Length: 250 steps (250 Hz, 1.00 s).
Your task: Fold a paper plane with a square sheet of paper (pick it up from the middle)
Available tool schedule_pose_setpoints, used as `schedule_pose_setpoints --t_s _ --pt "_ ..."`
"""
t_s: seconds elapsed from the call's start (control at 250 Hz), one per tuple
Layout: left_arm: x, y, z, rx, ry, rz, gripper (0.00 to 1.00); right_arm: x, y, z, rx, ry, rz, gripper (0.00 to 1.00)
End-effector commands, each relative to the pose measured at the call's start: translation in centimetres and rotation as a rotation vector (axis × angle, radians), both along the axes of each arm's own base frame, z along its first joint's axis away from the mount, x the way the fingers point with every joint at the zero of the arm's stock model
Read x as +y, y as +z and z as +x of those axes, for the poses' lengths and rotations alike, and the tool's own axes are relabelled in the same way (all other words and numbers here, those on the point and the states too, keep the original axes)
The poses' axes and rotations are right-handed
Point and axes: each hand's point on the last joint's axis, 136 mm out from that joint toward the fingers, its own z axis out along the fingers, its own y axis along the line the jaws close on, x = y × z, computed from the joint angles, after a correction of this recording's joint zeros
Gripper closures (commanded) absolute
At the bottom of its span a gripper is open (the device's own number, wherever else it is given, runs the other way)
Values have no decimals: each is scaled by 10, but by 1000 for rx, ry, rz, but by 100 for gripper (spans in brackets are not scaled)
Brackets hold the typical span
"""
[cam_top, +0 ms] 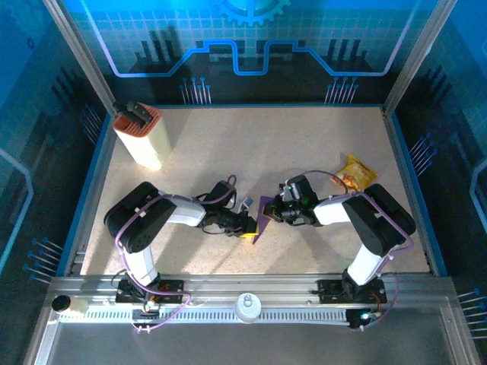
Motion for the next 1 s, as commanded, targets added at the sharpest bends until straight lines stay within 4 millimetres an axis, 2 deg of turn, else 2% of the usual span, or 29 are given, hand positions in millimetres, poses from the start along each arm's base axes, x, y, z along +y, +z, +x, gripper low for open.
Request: schedule_pose_setpoints --t_s 0.0,0.048,0.188,0.32,0.384,0.559,0.679,0.767,0.883,0.995 --pt "20 -22 -35 110 -34 100 89 -30 -47 -27 127 -43 -170 92" --pt "21 -21 -37 108 -42 99 93 -30 -47 -27 128 -45 -171 92" --pt "23 -22 -42 106 -62 112 96 -31 -49 -27 133 -46 -174 92" --pt "24 -19 -44 102 -60 109 86 -31 -51 -28 136 -47 -174 92" --pt "25 -13 -42 82 -48 111 78 -30 -52 -28 139 -48 -173 92" --pt "24 22 -21 -35 27 104 72 -30 -50 -27 135 -46 -171 92" --pt "14 54 -2 -112 55 59 79 -30 -50 -27 137 -46 -173 92" --pt "3 67 5 -126 38 16 87 -30 -50 -27 136 -47 -174 92" --pt "-17 68 7 -100 -24 -21 96 -29 -50 -27 136 -44 -171 92" --pt "-31 60 7 -80 -74 -19 99 -29 -50 -27 137 -45 -171 92"
